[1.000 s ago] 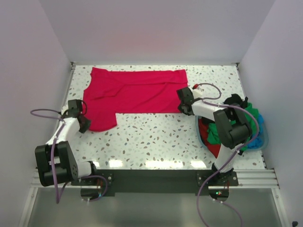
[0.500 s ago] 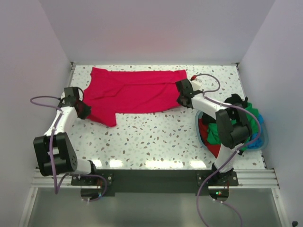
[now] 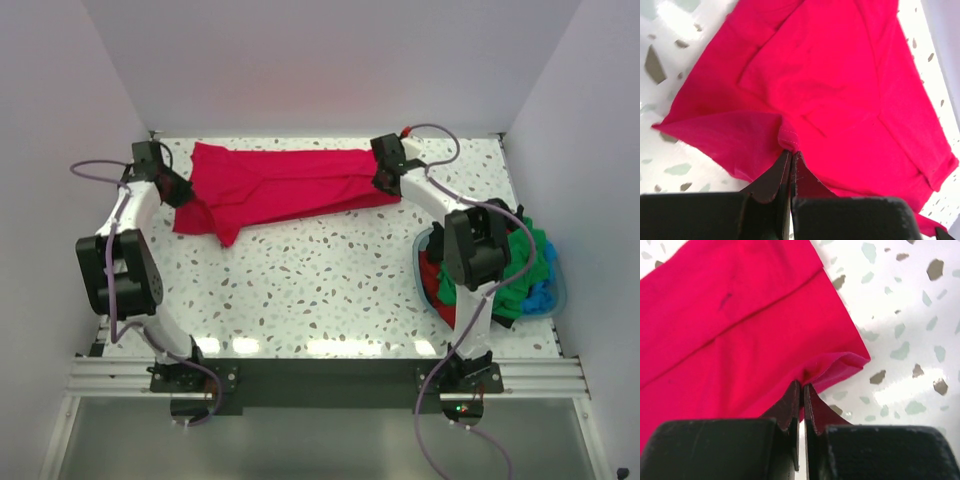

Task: Fold and stack the t-shirts
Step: Fold the tshirt

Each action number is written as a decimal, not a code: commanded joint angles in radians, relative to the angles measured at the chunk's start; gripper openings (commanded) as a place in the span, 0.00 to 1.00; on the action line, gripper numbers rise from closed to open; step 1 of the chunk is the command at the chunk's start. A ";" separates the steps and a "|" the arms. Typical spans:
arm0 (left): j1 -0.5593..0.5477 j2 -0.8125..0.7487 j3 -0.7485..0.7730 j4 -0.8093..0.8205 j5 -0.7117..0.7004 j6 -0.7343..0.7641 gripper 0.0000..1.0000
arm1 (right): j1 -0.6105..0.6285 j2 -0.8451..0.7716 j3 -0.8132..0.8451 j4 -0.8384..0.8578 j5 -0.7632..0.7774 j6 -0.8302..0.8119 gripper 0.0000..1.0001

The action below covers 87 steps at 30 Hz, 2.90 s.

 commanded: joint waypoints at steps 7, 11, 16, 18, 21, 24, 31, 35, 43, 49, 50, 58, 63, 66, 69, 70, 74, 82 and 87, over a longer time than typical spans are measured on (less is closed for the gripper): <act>-0.004 0.199 0.290 0.025 0.069 -0.013 0.00 | -0.031 0.144 0.231 -0.054 -0.024 -0.092 0.00; -0.006 0.289 0.381 0.022 0.060 -0.019 0.00 | -0.045 0.204 0.323 -0.083 -0.033 -0.102 0.00; -0.012 0.369 0.448 0.043 0.055 -0.034 0.00 | -0.066 0.281 0.412 -0.123 -0.062 -0.104 0.00; -0.016 0.408 0.480 0.056 0.055 -0.039 0.00 | -0.069 0.302 0.434 -0.124 -0.058 -0.109 0.00; -0.016 0.452 0.528 0.054 0.052 -0.048 0.00 | -0.075 0.325 0.457 -0.124 -0.058 -0.115 0.00; -0.015 0.461 0.547 0.059 0.029 -0.056 0.00 | -0.080 0.342 0.484 -0.132 -0.058 -0.124 0.00; -0.012 0.411 0.518 0.079 0.006 -0.068 0.00 | -0.085 0.338 0.474 -0.109 -0.067 -0.151 0.00; -0.012 0.340 0.481 0.088 -0.023 -0.074 0.00 | -0.086 0.312 0.443 -0.104 -0.070 -0.155 0.00; -0.004 0.277 0.442 0.096 -0.079 -0.068 0.00 | -0.088 0.239 0.340 -0.052 -0.065 -0.159 0.00; -0.006 0.352 0.493 0.089 -0.066 -0.065 0.00 | -0.094 0.246 0.362 -0.045 -0.059 -0.167 0.00; -0.006 0.368 0.514 0.085 -0.063 -0.065 0.00 | -0.097 0.253 0.374 -0.055 -0.059 -0.168 0.00; -0.007 0.504 0.577 0.137 -0.062 -0.071 0.00 | -0.103 0.350 0.484 -0.041 -0.067 -0.204 0.03; -0.007 0.570 0.665 0.109 -0.060 -0.051 0.79 | -0.111 0.381 0.515 -0.014 -0.119 -0.230 0.50; -0.007 0.575 0.711 0.074 -0.031 -0.023 1.00 | -0.112 0.378 0.560 -0.035 -0.121 -0.268 0.65; -0.007 0.518 0.685 0.033 -0.042 0.004 1.00 | -0.111 0.316 0.546 -0.031 -0.140 -0.305 0.87; -0.007 0.453 0.650 0.042 -0.049 0.010 1.00 | -0.109 0.293 0.490 -0.014 -0.157 -0.311 0.95; -0.009 0.262 0.354 0.123 -0.092 0.021 1.00 | -0.074 0.189 0.360 0.061 -0.193 -0.380 0.99; -0.024 0.239 0.136 0.192 0.053 -0.046 1.00 | 0.001 0.308 0.421 0.043 -0.240 -0.353 0.99; -0.044 0.351 0.163 0.192 0.066 -0.051 1.00 | 0.007 0.365 0.434 0.070 -0.257 -0.337 0.99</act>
